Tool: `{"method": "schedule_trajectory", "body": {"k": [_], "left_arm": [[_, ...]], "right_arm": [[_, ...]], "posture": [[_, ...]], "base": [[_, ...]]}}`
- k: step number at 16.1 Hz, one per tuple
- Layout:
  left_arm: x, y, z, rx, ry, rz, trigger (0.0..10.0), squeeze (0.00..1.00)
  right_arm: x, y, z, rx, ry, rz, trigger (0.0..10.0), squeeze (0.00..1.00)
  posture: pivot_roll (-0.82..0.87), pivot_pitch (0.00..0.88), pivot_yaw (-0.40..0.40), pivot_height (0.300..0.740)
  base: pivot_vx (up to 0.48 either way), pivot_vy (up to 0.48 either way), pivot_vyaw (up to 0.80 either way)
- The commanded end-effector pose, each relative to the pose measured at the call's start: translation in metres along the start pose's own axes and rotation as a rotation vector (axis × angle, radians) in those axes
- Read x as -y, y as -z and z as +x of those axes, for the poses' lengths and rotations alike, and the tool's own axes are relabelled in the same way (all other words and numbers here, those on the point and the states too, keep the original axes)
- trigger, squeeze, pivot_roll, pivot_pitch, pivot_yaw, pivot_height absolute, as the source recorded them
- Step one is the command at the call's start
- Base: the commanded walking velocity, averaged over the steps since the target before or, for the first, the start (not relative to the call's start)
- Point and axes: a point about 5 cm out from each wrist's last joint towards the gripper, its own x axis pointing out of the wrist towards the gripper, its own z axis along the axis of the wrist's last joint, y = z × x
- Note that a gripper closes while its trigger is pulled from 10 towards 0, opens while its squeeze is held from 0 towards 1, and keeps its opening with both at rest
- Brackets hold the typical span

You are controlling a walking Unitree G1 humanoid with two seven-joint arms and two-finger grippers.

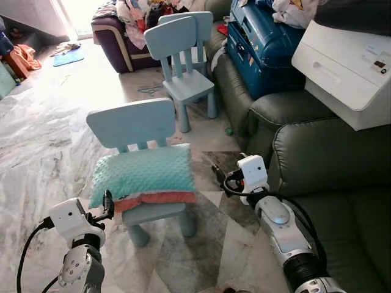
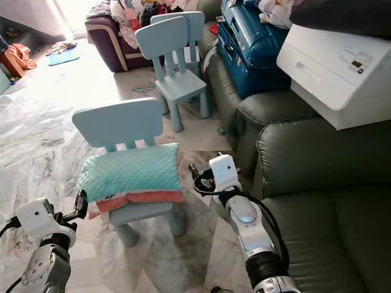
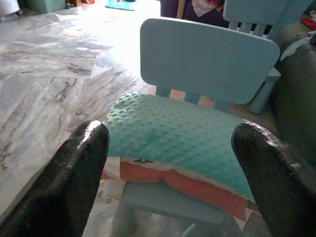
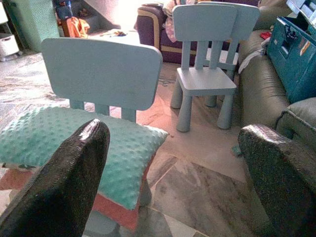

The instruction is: Move the pillow to the sofa

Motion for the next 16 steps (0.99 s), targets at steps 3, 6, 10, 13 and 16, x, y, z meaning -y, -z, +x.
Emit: {"method": "schedule_trajectory", "body": {"k": [3,6,10,13,16], "left_arm": [[-0.0081,0.0008,-0.0017,-0.012,-0.032,-0.006,10.0,0.00],[-0.0083,0.0007,-0.0016,-0.015,-0.031,-0.005,10.0,0.00],[-0.0082,0.0009,-0.0012,-0.017,-0.029,-0.004,10.0,0.00],[-0.0084,0.0010,-0.0010,-0.018,-0.029,-0.005,10.0,0.00],[0.0015,-0.0036,-0.0013,0.011,0.061,0.045,10.0,0.00]], "right_arm": [[-0.0043,0.0007,0.0002,0.001,-0.009,0.011,10.0,0.00],[-0.0046,0.0004,0.0003,0.002,-0.010,0.010,10.0,0.00],[-0.0046,0.0005,0.0004,0.002,-0.009,0.011,10.0,0.00],[-0.0049,0.0004,0.0005,0.002,-0.008,0.011,10.0,0.00],[-0.0054,0.0004,0.0005,0.002,-0.007,0.012,10.0,0.00]], "posture": [[-0.12,0.093,0.074,0.740],[-0.12,0.096,0.075,0.740],[-0.12,0.097,0.075,0.740],[-0.12,0.096,0.077,0.740],[-0.12,0.095,0.079,0.740]], "base": [[0.000,0.416,0.00],[0.000,0.476,0.00],[0.000,0.478,0.00],[0.000,0.399,0.00],[0.000,0.000,0.00]]}}
